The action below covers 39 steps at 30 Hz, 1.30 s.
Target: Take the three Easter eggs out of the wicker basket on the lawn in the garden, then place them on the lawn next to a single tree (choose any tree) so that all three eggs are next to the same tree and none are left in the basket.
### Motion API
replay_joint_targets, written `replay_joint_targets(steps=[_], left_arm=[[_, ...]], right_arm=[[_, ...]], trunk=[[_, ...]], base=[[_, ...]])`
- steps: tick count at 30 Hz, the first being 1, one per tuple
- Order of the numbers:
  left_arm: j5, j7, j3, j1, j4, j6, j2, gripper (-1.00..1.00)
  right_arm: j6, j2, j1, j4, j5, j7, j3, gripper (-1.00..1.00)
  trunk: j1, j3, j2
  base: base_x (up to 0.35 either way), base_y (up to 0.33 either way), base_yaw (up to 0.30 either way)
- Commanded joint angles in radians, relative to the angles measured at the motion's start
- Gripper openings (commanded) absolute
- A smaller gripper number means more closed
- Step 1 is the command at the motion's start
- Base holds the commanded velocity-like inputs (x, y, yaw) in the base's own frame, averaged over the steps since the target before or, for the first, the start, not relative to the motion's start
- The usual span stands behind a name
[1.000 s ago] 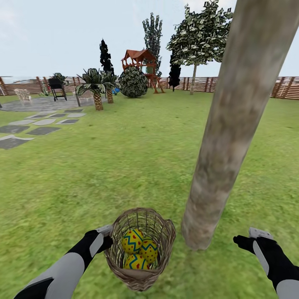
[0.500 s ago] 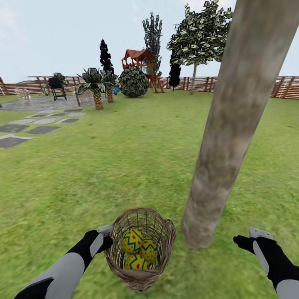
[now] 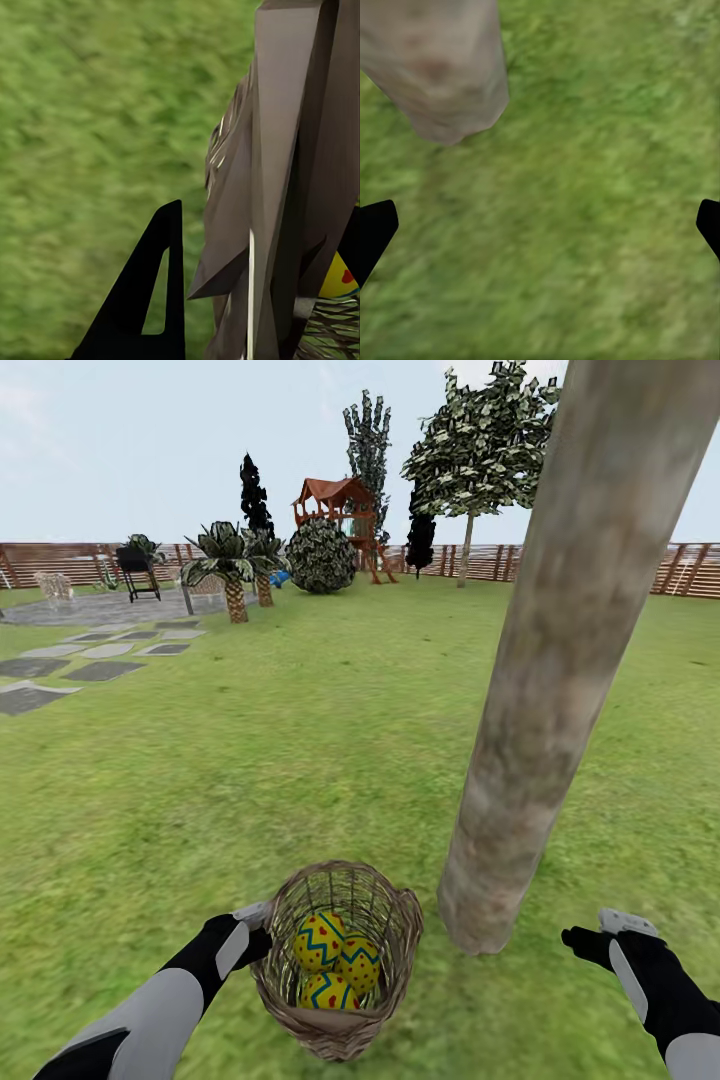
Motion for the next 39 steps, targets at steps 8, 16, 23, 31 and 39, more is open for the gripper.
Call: replay_joint_targets(steps=[8, 16, 23, 31, 39], left_arm=[[0.012, 0.004, 0.003, 0.0, -0.003, 0.004, -0.001, -1.0], [0.012, 0.004, 0.003, 0.0, -0.003, 0.004, -0.001, -1.0], [0.013, 0.004, 0.003, 0.0, -0.003, 0.004, -0.001, -1.0], [0.013, 0.004, 0.003, 0.0, -0.003, 0.004, -0.001, -1.0], [0.013, 0.004, 0.003, 0.0, -0.003, 0.004, -0.001, -1.0]], right_arm=[[0.005, 0.001, -0.001, -0.001, -0.006, -0.001, -0.001, 1.0], [0.005, 0.002, -0.001, -0.001, -0.006, -0.001, -0.001, 1.0], [0.005, 0.002, -0.001, -0.001, -0.006, -0.001, -0.001, 1.0], [0.005, 0.002, -0.001, -0.001, -0.006, -0.001, -0.001, 1.0], [0.005, 0.002, -0.001, -0.001, -0.007, -0.001, -0.001, 1.0]], trunk=[[0.031, -0.026, -0.057], [0.061, -0.051, -0.113], [0.088, -0.073, -0.162], [0.119, -0.098, -0.218], [0.15, -0.123, -0.274]], base=[[0.0, 0.0, 0.0], [0.0, 0.0, 0.0], [0.0, 0.0, 0.0], [0.0, 0.0, 0.0], [0.0, 0.0, 0.0]])
